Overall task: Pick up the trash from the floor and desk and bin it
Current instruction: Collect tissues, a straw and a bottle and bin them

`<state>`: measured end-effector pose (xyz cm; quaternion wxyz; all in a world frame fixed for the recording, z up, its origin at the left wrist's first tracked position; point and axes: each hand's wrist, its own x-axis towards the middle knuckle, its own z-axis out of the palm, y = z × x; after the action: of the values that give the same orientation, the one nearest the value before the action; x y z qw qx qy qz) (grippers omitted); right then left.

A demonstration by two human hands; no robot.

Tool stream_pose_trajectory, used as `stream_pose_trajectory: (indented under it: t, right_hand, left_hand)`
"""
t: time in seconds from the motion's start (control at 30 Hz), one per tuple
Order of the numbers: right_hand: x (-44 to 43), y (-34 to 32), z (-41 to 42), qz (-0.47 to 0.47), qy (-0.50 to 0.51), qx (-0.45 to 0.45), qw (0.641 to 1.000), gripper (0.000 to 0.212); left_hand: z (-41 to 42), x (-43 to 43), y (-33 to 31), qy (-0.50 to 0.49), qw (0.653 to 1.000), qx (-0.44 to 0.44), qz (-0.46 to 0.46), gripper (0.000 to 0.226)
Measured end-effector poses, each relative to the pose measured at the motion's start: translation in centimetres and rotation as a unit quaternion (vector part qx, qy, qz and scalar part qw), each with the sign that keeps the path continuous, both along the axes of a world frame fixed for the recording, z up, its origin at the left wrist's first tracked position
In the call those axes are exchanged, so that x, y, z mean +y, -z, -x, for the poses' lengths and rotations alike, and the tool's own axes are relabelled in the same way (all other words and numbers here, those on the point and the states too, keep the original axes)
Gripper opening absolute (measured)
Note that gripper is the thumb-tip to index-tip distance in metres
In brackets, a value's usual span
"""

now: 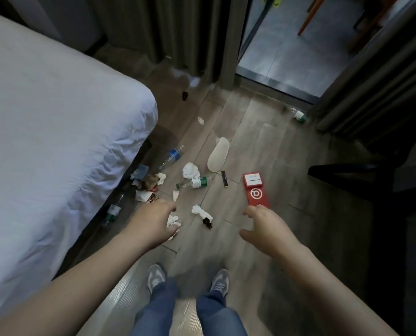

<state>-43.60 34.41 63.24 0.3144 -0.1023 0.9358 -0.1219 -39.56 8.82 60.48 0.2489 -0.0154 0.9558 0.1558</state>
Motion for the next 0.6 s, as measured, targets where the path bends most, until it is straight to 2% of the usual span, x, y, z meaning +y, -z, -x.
stream_pose_trajectory:
  t: [0.23, 0.47, 0.6]
  right_hand:
    - [-2.2, 15.6, 2.6, 0.017, -0.010, -0.021, 1.000, 0.051]
    - [-4.6, 35.3, 4.2, -0.008, -0.040, -0.040, 0.998, 0.047]
    - [-5.6, 47.0, 5.1, -0.026, -0.059, -0.034, 0.997, 0.048]
  left_hand:
    - [2.5, -1.8, 15.1, -0.016, 0.997, -0.068, 0.021, 0.042]
    - [2.8, -3.9, 34.6, -0.029, 0.994, -0.106, 0.013, 0.055]
    - [2.9, -5.5, 46.3, -0.003, 0.996, -0.090, 0.025, 0.057]
